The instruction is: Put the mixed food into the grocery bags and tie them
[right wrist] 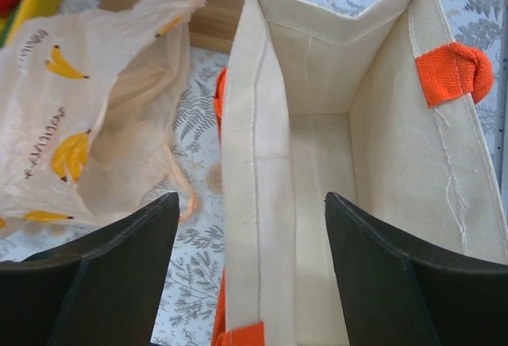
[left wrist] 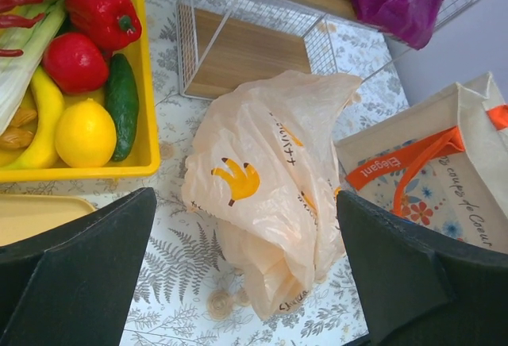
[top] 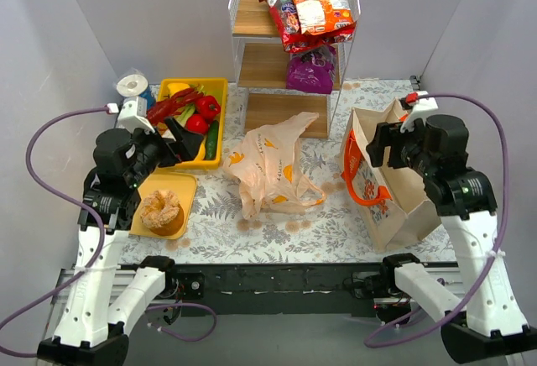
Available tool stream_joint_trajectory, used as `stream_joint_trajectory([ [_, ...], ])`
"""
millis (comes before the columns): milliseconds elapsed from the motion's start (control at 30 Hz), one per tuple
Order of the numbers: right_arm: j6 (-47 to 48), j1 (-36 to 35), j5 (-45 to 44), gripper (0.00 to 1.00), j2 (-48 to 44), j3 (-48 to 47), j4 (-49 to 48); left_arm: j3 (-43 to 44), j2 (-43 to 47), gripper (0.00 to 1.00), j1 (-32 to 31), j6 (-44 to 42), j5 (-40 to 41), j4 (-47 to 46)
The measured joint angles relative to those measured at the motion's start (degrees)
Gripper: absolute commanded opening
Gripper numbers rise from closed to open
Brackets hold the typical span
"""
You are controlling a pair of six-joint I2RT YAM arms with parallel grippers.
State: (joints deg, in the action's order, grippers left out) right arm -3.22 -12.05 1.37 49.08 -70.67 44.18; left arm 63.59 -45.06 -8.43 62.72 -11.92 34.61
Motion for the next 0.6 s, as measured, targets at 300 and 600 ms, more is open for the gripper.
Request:
stream_joint_trajectory([
  [300,-0.09,-3.58,-2.91,0.82,7.58,2.99,0.74,-4.04,-7.63,0.98,0.0,-0.79,-2.4,-2.73],
  [600,-2.27,-12.35,-12.63,0.07,16.04,5.84,-1.09,-6.01,-6.56,0.98,0.0,-0.76,-5.22,-5.38],
])
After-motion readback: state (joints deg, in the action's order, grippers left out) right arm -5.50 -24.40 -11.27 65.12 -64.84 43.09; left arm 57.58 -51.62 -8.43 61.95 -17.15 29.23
